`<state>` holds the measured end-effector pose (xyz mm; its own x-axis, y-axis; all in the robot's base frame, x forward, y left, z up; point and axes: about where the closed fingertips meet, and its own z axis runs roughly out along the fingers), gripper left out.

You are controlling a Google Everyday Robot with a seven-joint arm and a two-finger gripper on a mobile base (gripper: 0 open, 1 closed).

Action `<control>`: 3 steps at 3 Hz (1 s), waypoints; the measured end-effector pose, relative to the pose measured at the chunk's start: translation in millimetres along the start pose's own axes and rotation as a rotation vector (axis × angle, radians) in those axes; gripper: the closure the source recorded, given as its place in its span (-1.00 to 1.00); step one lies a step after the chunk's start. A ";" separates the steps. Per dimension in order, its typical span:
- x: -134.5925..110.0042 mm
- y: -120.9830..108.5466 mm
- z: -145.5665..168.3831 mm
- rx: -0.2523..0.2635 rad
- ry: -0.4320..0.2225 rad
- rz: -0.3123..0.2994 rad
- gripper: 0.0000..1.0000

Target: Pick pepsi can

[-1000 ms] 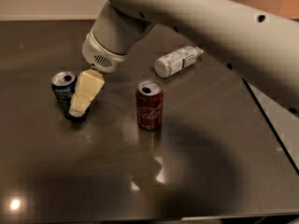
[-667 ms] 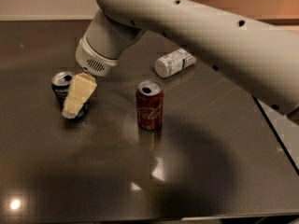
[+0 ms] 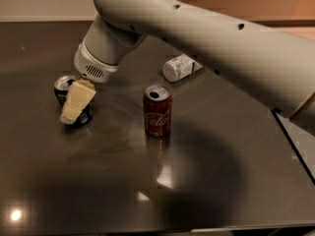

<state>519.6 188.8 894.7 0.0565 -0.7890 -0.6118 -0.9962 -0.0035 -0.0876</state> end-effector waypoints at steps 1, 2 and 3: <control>-2.6 0.5 0.5 -0.011 -0.007 0.004 -0.25; -6.2 0.6 -7.5 -0.017 -0.018 0.005 0.22; -5.8 0.1 -32.4 -0.014 -0.038 0.008 0.68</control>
Offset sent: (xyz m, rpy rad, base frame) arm 0.0005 -0.0050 0.0201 0.0328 0.0266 0.0057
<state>517.0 173.4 923.8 0.0512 -0.7652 -0.6418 -0.9974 -0.0063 -0.0720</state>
